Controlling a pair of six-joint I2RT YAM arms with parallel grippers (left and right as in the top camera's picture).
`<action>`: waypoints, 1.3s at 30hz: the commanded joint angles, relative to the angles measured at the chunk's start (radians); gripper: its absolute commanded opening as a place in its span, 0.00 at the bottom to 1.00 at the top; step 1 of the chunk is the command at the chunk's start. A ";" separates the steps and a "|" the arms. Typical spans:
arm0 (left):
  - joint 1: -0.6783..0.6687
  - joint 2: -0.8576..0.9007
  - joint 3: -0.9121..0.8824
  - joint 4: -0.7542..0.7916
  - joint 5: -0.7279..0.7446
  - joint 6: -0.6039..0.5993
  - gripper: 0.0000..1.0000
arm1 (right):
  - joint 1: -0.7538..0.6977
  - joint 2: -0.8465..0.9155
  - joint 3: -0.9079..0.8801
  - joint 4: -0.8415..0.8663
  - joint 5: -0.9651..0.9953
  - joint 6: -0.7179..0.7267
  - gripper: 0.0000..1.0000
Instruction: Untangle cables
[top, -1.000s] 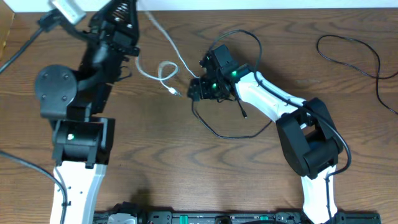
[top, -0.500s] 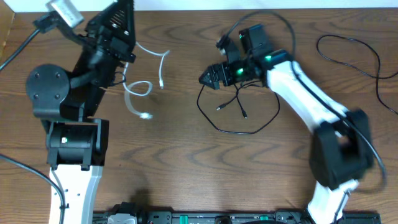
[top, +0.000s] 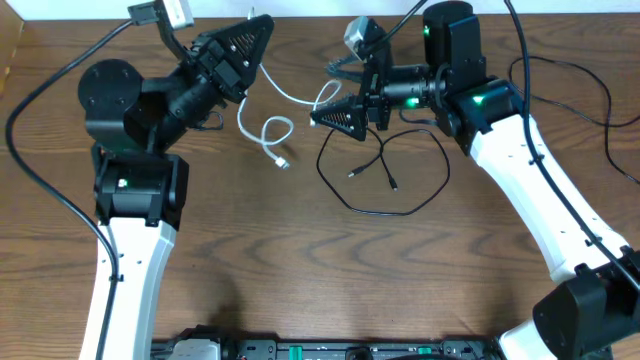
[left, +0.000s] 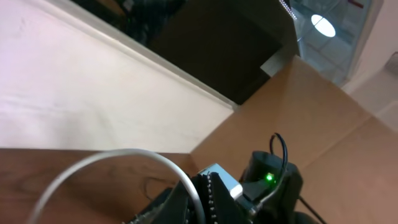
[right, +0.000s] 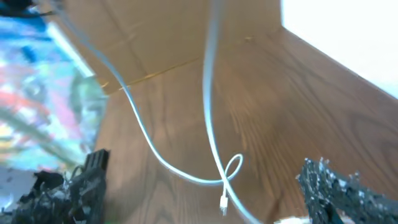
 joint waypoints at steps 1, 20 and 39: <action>0.005 -0.006 0.009 0.032 0.068 -0.097 0.07 | 0.026 0.055 0.001 0.047 -0.159 -0.031 0.95; 0.005 0.000 0.009 0.086 0.032 -0.219 0.07 | 0.195 0.176 0.001 0.181 -0.325 -0.019 0.88; 0.002 0.030 0.009 0.081 0.027 -0.240 0.08 | 0.185 0.175 0.001 0.135 0.177 0.299 0.01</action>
